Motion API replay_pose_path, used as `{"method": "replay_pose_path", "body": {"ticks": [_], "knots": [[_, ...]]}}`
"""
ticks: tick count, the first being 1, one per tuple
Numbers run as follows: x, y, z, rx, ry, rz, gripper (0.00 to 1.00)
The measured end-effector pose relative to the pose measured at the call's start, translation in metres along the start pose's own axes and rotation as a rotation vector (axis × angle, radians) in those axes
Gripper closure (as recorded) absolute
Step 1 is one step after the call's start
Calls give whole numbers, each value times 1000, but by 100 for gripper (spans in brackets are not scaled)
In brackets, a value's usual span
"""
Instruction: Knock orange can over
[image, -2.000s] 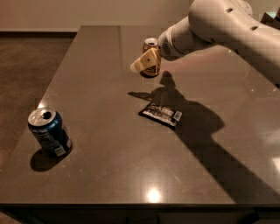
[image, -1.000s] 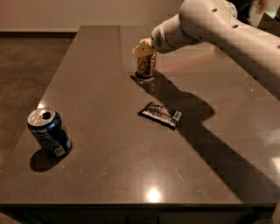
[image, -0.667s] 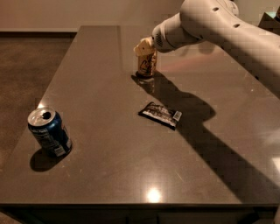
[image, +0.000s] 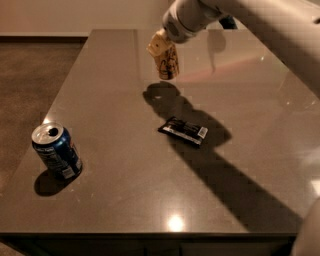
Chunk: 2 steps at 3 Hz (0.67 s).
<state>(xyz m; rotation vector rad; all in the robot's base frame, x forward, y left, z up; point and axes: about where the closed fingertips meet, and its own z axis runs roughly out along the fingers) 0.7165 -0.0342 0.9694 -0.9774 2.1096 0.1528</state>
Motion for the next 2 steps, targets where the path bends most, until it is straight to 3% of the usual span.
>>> {"method": "replay_pose_path", "body": {"ticks": [1,2], "knots": [[-17,10,-2,-4,111,-137,100],[4,21,9,-71,329,-275,98]]}}
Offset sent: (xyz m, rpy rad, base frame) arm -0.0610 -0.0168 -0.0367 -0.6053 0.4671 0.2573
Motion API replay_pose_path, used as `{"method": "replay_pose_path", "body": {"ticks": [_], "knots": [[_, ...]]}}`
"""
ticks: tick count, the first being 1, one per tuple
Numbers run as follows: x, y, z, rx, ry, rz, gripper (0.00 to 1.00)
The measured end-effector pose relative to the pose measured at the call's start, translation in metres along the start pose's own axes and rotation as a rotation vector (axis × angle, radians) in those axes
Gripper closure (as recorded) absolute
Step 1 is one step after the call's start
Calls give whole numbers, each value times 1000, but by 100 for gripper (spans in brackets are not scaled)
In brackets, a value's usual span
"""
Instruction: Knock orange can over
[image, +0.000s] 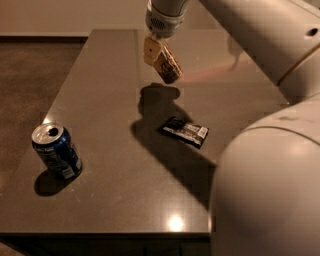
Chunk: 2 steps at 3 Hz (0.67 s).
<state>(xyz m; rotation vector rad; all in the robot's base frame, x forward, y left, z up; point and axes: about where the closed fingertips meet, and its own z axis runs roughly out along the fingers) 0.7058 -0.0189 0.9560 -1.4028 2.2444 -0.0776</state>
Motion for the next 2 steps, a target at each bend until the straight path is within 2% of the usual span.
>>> {"method": "replay_pose_path", "body": {"ticks": [1,2], "knots": [[38,19,13,-92,193,-77,75],[70,40,22,-191,340,-165,52]]}}
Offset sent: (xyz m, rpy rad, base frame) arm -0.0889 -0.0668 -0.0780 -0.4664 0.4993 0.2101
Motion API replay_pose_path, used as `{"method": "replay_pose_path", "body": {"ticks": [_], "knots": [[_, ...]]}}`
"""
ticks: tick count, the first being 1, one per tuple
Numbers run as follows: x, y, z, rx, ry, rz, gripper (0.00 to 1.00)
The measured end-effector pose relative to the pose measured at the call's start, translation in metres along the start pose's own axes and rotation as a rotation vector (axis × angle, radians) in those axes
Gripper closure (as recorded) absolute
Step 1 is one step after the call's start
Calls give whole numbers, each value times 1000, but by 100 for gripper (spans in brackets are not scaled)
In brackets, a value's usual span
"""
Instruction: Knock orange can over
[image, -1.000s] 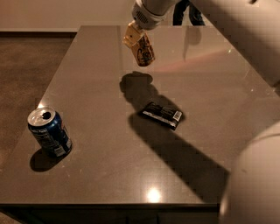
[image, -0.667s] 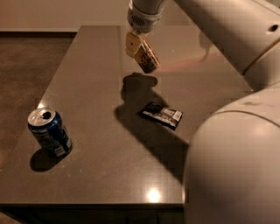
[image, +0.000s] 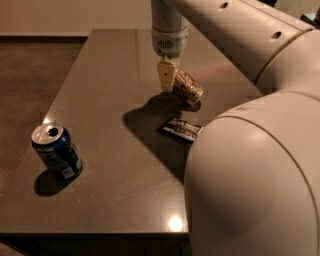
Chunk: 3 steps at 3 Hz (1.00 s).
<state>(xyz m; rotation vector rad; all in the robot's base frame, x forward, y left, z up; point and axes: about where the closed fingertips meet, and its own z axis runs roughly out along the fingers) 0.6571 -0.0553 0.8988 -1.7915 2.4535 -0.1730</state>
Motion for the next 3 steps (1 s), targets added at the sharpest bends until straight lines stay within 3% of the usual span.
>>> {"method": "replay_pose_path", "body": {"ticks": [2,3], "knots": [[-4,28,15,-65,79,-195,5],[-11,22,18,-43,57,-201,0]]}}
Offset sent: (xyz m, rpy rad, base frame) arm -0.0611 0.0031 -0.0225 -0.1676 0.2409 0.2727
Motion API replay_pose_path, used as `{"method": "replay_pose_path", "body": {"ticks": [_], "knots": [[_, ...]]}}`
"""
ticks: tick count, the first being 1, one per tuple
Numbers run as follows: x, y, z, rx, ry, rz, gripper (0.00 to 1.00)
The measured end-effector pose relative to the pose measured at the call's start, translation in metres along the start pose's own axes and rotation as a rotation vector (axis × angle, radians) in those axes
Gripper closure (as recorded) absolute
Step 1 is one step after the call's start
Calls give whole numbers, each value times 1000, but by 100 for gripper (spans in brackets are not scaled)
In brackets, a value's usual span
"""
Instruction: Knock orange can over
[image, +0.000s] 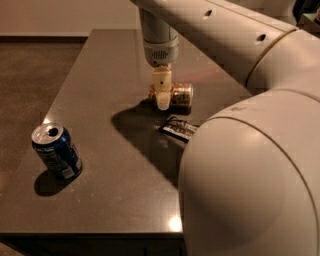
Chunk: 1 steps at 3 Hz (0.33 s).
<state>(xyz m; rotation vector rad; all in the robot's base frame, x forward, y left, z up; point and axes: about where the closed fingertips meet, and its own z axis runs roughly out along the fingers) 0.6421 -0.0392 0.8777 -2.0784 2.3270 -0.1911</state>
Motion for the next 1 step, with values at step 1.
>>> {"method": "replay_pose_path", "body": {"ticks": [1], "knots": [[-5,-6,2,20,-16,-1,0]]}}
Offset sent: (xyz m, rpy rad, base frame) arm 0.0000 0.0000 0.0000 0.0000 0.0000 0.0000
